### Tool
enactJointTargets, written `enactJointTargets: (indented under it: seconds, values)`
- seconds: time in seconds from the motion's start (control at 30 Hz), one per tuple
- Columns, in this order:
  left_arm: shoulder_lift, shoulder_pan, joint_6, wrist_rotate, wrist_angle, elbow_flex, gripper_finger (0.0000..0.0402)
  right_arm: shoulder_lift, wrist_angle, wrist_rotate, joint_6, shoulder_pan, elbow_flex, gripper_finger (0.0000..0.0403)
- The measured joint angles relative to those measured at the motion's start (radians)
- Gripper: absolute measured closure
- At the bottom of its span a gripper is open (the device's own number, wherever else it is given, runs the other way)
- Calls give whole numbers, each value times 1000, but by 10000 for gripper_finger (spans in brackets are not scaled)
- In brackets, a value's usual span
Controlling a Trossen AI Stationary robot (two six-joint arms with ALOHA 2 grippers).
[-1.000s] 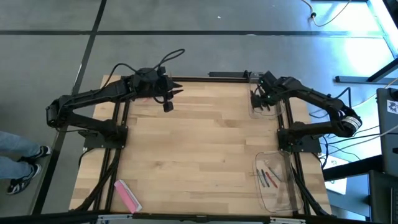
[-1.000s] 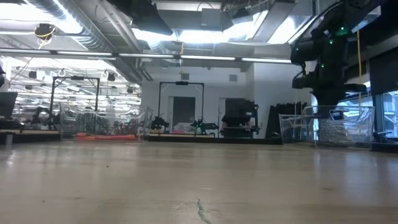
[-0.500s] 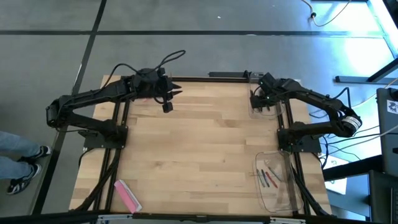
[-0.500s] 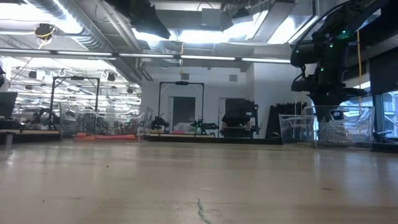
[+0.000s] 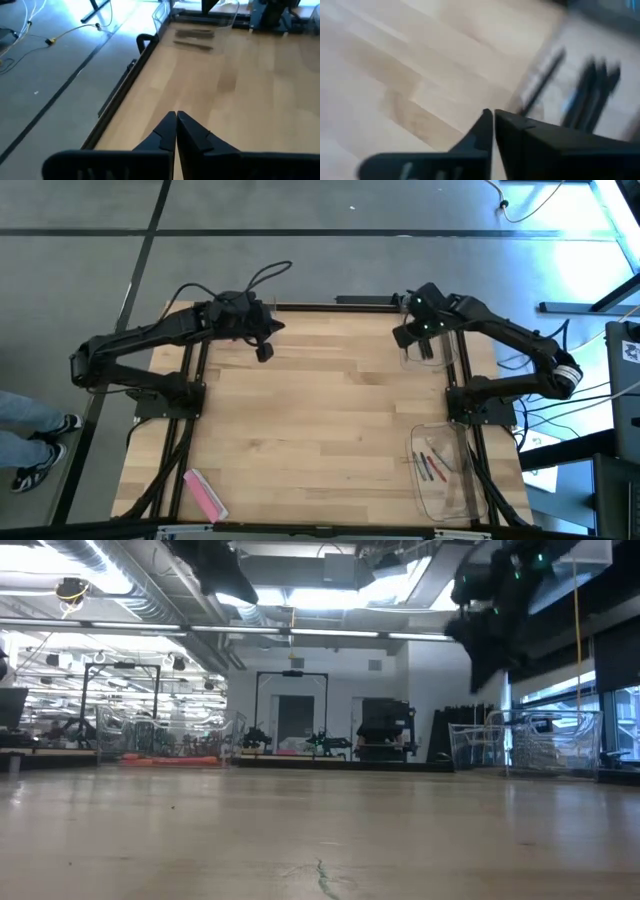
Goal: Sort crayons/erasers/pens/pencils in bins
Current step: Return to Home Position
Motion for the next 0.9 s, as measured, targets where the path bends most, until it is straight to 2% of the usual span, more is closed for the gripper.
enactJointTargets:
  seconds: [0.07, 0.2, 0.37, 0.53, 0.67, 0.73, 0.9]
  values:
    - [-35, 0, -26, 0, -24, 0, 400, -1, 0, 3, -59, 40, 61, 394]
    - [-123, 0, -76, -3, -113, 0, 401, -25, 6, 11, -139, 109, 170, 394]
    - [-224, 0, -135, -10, -182, -5, 401, -122, 58, 10, -201, 172, 212, 396]
    - [-357, 0, -184, -10, -165, -107, 401, -280, 74, -33, -197, 215, 142, 399]
    - [-483, 0, -213, 2, -59, -240, 401, -425, 115, -56, -172, 252, 66, 397]
    - [-550, 0, -230, 7, 25, -311, 401, -498, 144, -103, -175, 269, 25, 399]
    - [-696, 0, -242, 81, 242, -480, 401, -690, 342, -286, -174, 314, -122, 398]
